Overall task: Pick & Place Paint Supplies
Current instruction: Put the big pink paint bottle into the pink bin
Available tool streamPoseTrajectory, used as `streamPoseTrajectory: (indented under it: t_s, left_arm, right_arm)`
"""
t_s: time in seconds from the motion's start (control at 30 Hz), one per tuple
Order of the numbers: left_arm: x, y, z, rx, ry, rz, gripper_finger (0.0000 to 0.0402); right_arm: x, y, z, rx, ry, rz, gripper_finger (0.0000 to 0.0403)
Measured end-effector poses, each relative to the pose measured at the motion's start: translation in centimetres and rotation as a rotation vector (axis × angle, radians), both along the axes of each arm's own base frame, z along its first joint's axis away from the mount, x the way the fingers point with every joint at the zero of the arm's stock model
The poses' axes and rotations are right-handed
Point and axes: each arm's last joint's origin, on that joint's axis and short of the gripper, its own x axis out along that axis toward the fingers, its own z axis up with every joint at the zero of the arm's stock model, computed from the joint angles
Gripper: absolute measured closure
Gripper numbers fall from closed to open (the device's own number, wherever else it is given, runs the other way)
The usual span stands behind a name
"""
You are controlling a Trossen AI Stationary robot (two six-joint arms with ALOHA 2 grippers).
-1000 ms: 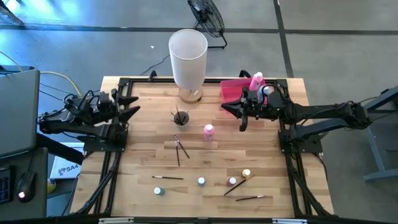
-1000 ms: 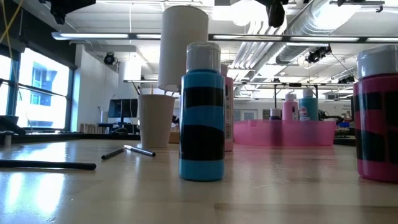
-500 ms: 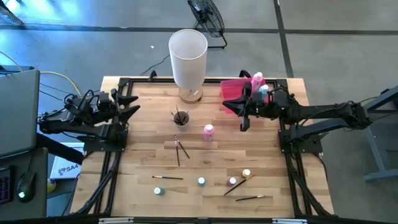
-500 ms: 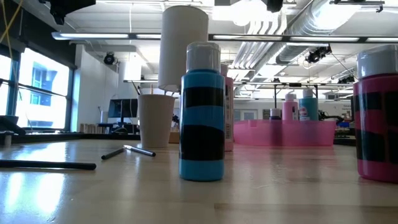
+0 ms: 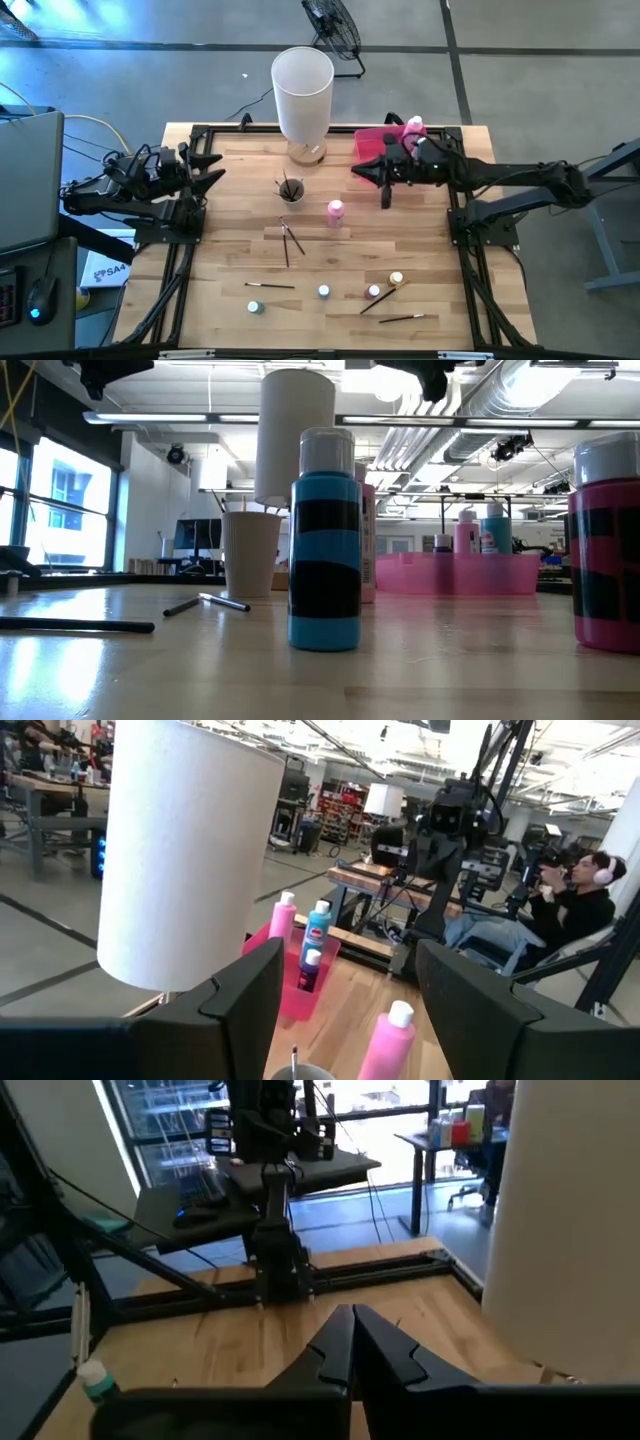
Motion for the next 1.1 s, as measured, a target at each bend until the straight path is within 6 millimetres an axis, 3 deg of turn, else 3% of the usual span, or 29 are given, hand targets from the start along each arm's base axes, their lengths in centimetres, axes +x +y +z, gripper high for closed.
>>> streamPoseTrajectory:
  t_s: [0.23, 0.43, 0.53, 0.77, 1.1]
  left_arm:
    - [0.0, 0.0, -0.2, 0.001, 0.018, 0.0, 0.0179]
    - [0.0, 0.0, -0.2, 0.0, 0.024, 0.016, 0.0179]
    - [0.0, 0.1, -0.2, -0.001, 0.024, 0.022, 0.0179]
    - [0.0, 0.1, -0.2, -0.001, 0.024, 0.026, 0.0179]
    - [0.0, 0.1, -0.2, -0.001, 0.024, 0.026, 0.0179]
  right_arm:
    - [1.5, -1.1, -1.1, 0.116, -0.013, 0.043, 0.0401]
    - [2.7, -1.3, -4.8, 0.202, 0.225, 0.009, 0.0401]
    - [3.3, -0.8, -5.7, 0.202, 0.277, 0.038, 0.0401]
    - [3.4, -0.3, -5.7, 0.141, 0.285, 0.185, 0.0401]
    - [4.3, -0.2, -4.3, 0.143, 0.299, 0.181, 0.0401]
